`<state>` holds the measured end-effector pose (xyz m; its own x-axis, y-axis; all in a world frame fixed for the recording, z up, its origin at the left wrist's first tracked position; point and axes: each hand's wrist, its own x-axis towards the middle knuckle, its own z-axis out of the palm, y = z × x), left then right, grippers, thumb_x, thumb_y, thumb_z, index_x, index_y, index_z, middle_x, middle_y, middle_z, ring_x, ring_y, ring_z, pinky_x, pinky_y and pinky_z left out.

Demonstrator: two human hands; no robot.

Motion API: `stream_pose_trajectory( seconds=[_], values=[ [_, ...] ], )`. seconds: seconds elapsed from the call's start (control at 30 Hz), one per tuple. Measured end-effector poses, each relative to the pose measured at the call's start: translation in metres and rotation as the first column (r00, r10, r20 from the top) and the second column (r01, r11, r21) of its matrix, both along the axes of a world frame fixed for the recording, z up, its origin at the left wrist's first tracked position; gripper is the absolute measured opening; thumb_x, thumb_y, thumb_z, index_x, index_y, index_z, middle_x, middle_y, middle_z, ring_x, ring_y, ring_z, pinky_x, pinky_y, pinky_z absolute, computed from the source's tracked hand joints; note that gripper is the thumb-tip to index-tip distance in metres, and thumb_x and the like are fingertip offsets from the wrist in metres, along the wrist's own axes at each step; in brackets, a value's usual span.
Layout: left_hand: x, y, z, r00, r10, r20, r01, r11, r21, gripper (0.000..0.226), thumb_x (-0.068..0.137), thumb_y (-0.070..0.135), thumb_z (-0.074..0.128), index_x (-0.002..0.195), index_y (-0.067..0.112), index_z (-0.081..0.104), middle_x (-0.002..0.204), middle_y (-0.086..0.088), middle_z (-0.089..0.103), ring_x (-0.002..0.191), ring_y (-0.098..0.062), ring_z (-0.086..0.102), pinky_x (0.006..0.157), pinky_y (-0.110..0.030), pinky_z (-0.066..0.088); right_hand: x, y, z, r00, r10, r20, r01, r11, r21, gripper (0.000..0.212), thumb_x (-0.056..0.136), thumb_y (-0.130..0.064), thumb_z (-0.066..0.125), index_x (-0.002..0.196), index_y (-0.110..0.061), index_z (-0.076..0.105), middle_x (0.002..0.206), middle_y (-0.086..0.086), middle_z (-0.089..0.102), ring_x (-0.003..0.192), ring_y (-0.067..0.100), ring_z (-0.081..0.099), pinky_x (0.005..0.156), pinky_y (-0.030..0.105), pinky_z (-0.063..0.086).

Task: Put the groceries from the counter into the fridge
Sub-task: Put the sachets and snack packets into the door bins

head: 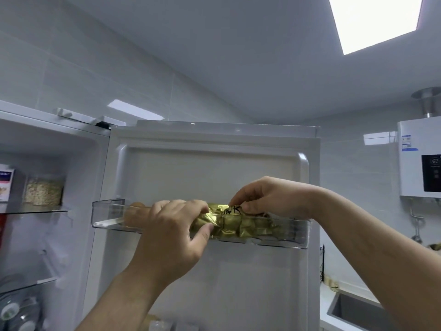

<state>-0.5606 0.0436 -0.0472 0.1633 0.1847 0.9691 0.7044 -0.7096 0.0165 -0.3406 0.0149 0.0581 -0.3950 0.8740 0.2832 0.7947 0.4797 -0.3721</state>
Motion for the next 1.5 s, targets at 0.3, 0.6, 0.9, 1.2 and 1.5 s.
stream_pose_trajectory(
  seconds=[0.3, 0.6, 0.9, 1.2, 1.5],
  values=[
    [-0.003, -0.007, 0.015, 0.989, 0.082, -0.126, -0.092, 0.993, -0.076, 0.043, 0.078, 0.056, 0.045, 0.100, 0.028, 0.071, 0.099, 0.013, 0.072, 0.091, -0.014, 0.067, 0.080, -0.029, 0.045, 0.006, -0.011, -0.008, 0.999, -0.048, 0.022, 0.045, 0.990, 0.133, 0.022, 0.099, -0.026, 0.057, 0.110, -0.037, 0.073, 0.102, -0.018, 0.072, 0.094, 0.000, 0.066, 0.089, 0.023, 0.053],
    [0.004, -0.007, 0.034, 0.930, 0.145, -0.339, -0.227, 0.950, -0.216, 0.055, 0.079, 0.066, 0.027, 0.112, 0.037, 0.060, 0.104, 0.018, 0.066, 0.097, -0.009, 0.059, 0.078, -0.029, 0.044, 0.011, -0.013, -0.011, 0.994, 0.034, -0.100, -0.035, 0.999, -0.006, 0.037, 0.099, -0.005, 0.046, 0.117, -0.023, 0.072, 0.112, -0.004, 0.073, 0.107, 0.015, 0.067, 0.102, 0.040, 0.050],
    [0.008, -0.007, 0.034, 0.910, 0.172, -0.378, -0.266, 0.941, -0.211, 0.055, 0.080, 0.065, 0.028, 0.113, 0.033, 0.060, 0.110, 0.017, 0.065, 0.102, -0.009, 0.058, 0.085, -0.030, 0.044, 0.012, -0.011, -0.012, 1.000, 0.029, 0.011, -0.029, 0.996, 0.084, 0.034, 0.083, -0.030, 0.060, 0.114, -0.032, 0.073, 0.109, -0.010, 0.073, 0.102, 0.012, 0.067, 0.098, 0.044, 0.052],
    [0.003, -0.009, 0.024, 0.965, 0.058, -0.254, -0.101, 0.982, -0.161, 0.055, 0.079, 0.057, 0.043, 0.116, 0.026, 0.068, 0.127, 0.004, 0.065, 0.115, -0.017, 0.060, 0.095, -0.025, 0.036, 0.032, -0.031, -0.038, 0.987, -0.157, -0.042, 0.160, 0.887, 0.433, 0.027, 0.086, -0.045, 0.063, 0.113, -0.049, 0.062, 0.111, -0.027, 0.063, 0.107, -0.001, 0.060, 0.093, 0.024, 0.052],
    [-0.025, -0.024, 0.004, 0.986, -0.056, -0.157, 0.042, 0.995, -0.085, 0.045, 0.080, 0.043, 0.053, 0.114, 0.019, 0.069, 0.127, 0.000, 0.064, 0.115, -0.014, 0.055, 0.102, -0.020, 0.029, 0.058, -0.058, -0.070, 0.953, -0.282, -0.107, 0.283, 0.713, 0.641, 0.038, 0.087, -0.035, 0.060, 0.125, -0.031, 0.062, 0.111, -0.031, 0.054, 0.095, 0.003, 0.061, 0.078, 0.012, 0.043]
  ],
)
